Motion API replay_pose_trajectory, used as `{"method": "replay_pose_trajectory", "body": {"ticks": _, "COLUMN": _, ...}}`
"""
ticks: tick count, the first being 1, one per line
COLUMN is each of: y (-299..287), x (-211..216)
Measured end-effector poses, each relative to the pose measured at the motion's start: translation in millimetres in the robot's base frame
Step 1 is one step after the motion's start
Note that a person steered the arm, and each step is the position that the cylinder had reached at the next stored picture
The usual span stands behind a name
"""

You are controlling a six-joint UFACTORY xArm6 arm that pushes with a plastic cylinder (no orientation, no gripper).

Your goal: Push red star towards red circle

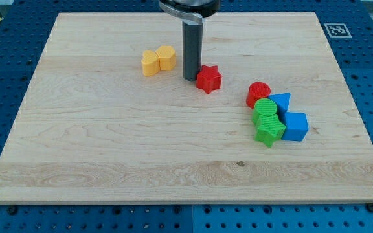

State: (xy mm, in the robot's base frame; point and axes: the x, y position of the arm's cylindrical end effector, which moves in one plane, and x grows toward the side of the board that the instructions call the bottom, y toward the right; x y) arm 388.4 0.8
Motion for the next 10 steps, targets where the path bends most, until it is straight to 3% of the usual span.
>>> {"method": "replay_pose_trajectory", "body": {"ticks": 1, "y": -2.2, "x": 37.1}}
{"method": "replay_pose_trajectory", "body": {"ticks": 3, "y": 21.2, "x": -18.1}}
{"method": "replay_pose_trajectory", "body": {"ticks": 4, "y": 26.8, "x": -12.8}}
{"method": "replay_pose_trajectory", "body": {"ticks": 5, "y": -8.8, "x": 16.7}}
{"method": "replay_pose_trajectory", "body": {"ticks": 7, "y": 20.0, "x": 27.0}}
{"method": "replay_pose_trajectory", "body": {"ticks": 10, "y": 59.4, "x": -21.5}}
